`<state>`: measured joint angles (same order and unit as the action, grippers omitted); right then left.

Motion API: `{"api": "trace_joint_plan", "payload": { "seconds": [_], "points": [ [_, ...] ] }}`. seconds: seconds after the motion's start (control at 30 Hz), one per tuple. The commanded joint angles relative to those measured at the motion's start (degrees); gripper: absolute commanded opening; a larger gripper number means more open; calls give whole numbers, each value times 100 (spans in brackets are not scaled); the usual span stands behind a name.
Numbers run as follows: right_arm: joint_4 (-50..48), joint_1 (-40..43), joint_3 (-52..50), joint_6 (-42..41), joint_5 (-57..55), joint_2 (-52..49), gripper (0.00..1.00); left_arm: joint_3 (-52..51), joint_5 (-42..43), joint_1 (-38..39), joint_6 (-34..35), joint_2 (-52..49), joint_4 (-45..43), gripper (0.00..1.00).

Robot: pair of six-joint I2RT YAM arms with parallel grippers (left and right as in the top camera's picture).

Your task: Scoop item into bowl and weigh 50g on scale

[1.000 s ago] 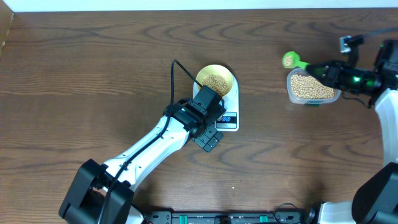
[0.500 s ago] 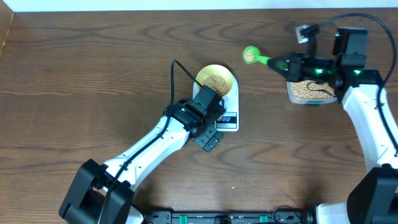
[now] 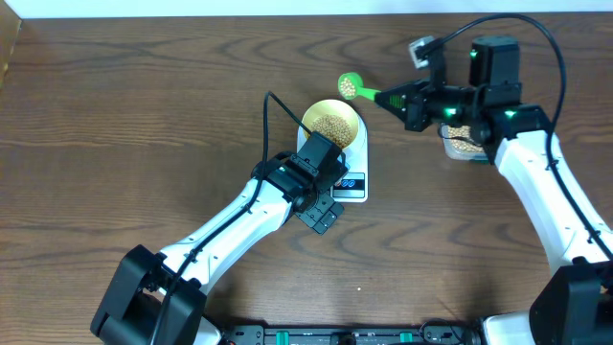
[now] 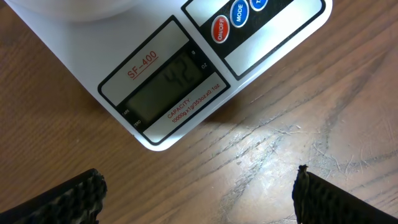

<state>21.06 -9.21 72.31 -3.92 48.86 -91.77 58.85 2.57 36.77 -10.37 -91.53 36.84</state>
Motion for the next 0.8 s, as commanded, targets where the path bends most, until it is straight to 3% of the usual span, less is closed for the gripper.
{"api": "trace_joint_plan", "payload": {
  "seconds": [0.0,0.13,0.4,0.77],
  "points": [
    [-37,-234,107,839,-240,24,1,-52,-114,-20,-11,-11,-4,98],
    [-74,-448,107,1766,-245,24,1,-52,-114,-20,-11,-11,-4,98],
    [-66,-682,107,2837,-369,24,1,-52,-114,-20,-11,-11,-4,98],
    [7,-717,107,3167,-1102,20,1,-52,-116,-20,-11,-11,-4,98]
  ]
}}
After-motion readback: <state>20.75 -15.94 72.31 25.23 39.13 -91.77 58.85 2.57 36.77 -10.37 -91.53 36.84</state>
